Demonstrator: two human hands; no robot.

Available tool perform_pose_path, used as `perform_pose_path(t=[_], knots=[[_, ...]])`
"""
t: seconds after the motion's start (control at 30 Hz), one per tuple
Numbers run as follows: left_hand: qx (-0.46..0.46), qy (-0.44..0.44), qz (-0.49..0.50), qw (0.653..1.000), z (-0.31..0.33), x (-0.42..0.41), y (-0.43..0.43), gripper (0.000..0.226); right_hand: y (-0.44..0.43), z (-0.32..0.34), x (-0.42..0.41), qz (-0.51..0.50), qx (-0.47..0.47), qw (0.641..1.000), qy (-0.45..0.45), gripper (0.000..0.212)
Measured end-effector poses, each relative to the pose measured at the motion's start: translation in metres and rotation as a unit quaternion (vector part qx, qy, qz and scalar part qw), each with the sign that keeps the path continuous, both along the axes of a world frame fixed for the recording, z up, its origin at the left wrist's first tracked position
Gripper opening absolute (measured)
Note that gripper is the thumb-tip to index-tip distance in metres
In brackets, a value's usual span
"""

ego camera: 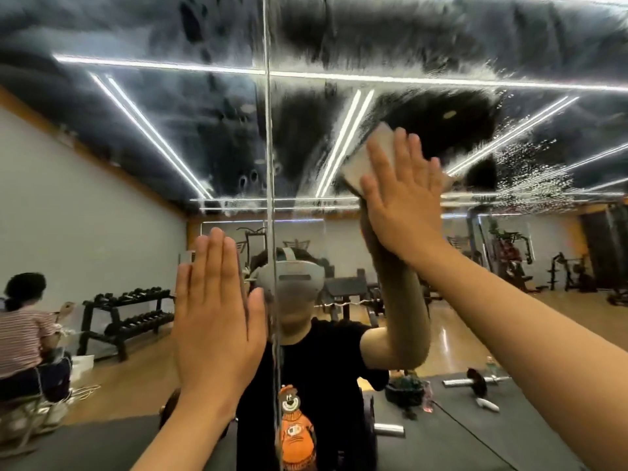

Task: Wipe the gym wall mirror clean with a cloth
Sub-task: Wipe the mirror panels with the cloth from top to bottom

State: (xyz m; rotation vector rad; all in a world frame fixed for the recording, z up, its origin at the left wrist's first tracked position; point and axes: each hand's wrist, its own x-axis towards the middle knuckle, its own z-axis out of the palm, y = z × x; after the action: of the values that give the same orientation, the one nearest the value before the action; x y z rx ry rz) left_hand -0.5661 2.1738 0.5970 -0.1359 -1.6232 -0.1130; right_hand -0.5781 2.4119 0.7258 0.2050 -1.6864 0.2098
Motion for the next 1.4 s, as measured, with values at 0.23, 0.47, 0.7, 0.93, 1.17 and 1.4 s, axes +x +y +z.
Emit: perform_pose_path(t=[0.23,0.47,0.7,0.93,1.17,1.4], knots=[[0.003,0.017,-0.025,1.0,0.0,0.0,-0.001,0.063,-0.107,0.007,0.001,0.011,0.113,0.993,0.043,0.056],[0.002,0.002,-0.036,0.999,0.0,0.004,-0.001,0.063,-0.097,-0.058,0.002,0.005,0.167,0.985,0.044,0.058],[0.005,-0.018,-0.027,0.999,0.002,0.007,-0.002,0.065,-0.05,-0.091,0.001,0.03,0.215,0.976,0.029,0.057],[0.008,-0.023,-0.019,1.0,0.001,0.006,-0.001,0.067,0.073,-0.063,-0.002,-0.024,0.041,0.998,-0.037,0.061],[0.011,-0.014,-0.024,1.0,0.0,0.003,-0.001,0.068,0.125,-0.074,-0.003,-0.02,-0.042,0.997,-0.057,0.062],[0.014,-0.035,-0.063,0.997,-0.036,0.019,0.028,0.07,0.102,-0.16,0.002,-0.02,-0.012,0.998,-0.06,0.059]])
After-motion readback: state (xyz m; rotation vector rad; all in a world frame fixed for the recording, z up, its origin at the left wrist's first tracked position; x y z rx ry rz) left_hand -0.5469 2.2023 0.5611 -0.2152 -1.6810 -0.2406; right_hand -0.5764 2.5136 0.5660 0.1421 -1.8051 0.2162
